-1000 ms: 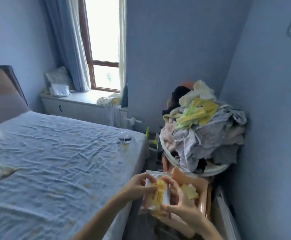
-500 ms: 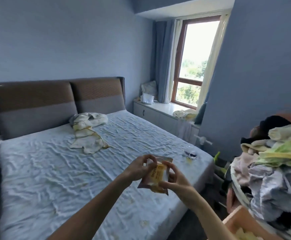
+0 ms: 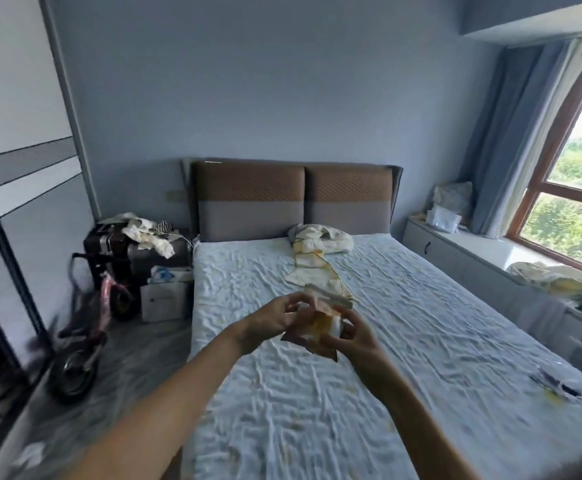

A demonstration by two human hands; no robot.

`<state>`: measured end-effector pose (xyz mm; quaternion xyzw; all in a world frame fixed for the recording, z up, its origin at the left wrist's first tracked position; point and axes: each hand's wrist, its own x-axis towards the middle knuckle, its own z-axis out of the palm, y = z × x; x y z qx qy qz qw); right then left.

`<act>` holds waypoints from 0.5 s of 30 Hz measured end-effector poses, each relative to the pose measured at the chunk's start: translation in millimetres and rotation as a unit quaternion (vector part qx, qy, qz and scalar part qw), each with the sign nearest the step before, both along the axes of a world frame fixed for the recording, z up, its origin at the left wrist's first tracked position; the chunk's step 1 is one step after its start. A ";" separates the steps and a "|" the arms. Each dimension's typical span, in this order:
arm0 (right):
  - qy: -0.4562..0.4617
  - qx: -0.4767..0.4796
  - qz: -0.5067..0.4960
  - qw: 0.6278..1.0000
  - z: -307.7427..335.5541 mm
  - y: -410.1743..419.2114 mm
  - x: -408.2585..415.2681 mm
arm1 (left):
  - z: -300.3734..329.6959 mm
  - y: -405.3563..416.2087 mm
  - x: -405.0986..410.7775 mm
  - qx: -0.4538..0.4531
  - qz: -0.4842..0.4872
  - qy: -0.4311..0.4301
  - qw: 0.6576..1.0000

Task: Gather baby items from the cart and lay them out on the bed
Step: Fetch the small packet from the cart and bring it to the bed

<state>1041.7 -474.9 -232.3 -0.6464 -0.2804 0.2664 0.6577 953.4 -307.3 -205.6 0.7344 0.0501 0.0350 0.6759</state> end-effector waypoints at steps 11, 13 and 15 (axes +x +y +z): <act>0.000 0.002 0.069 0.998 -21.6 260.1 -102.5 | -27.0 247.8 -138.4 0.020 0.042 0.000 0.999; 0.008 0.000 0.072 0.997 -26.3 289.9 -113.4 | -33.4 278.0 -152.2 0.032 0.047 -0.003 0.998; 0.006 -0.005 0.077 0.997 -28.1 317.5 -118.5 | -37.3 305.6 -161.7 0.040 0.050 -0.004 0.998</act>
